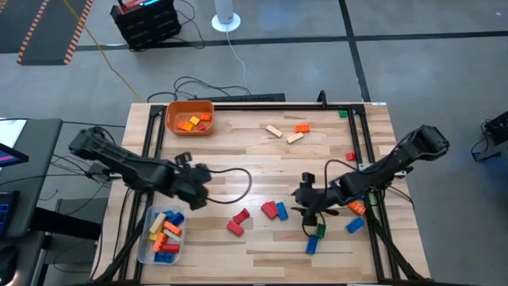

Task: Sort blocks by size
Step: Put the small green game piece into the orange bin

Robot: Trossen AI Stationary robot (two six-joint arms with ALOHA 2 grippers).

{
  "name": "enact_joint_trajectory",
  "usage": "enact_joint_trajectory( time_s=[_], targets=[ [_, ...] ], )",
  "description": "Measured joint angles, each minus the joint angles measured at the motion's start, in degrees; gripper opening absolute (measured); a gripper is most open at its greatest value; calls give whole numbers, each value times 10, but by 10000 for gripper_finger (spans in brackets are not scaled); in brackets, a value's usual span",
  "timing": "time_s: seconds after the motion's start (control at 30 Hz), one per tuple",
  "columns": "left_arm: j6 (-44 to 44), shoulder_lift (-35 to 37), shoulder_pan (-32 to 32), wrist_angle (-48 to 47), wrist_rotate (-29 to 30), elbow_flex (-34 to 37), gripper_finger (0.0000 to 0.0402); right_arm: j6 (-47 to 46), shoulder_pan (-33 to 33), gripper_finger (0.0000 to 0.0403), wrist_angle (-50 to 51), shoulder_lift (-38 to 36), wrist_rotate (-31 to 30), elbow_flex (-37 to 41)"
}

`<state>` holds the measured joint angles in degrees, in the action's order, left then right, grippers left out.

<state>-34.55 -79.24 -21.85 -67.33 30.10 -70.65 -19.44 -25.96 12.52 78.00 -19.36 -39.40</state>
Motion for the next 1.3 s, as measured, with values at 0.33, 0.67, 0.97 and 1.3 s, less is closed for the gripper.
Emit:
enact_joint_trajectory(
  time_s=[0.33,0.67,0.97,1.3],
  targets=[
    [192,-118,62,117,-1,0,125,-62,-92,260,241,0,89,-79],
    [215,-135,96,120,-4,0,150,15,-182,260,316,1,105,-107],
    [221,-133,126,124,-10,0,151,158,-179,274,399,107,118,-198],
    [200,-134,137,102,-31,0,151,285,-183,292,475,216,105,-272]
  ],
)
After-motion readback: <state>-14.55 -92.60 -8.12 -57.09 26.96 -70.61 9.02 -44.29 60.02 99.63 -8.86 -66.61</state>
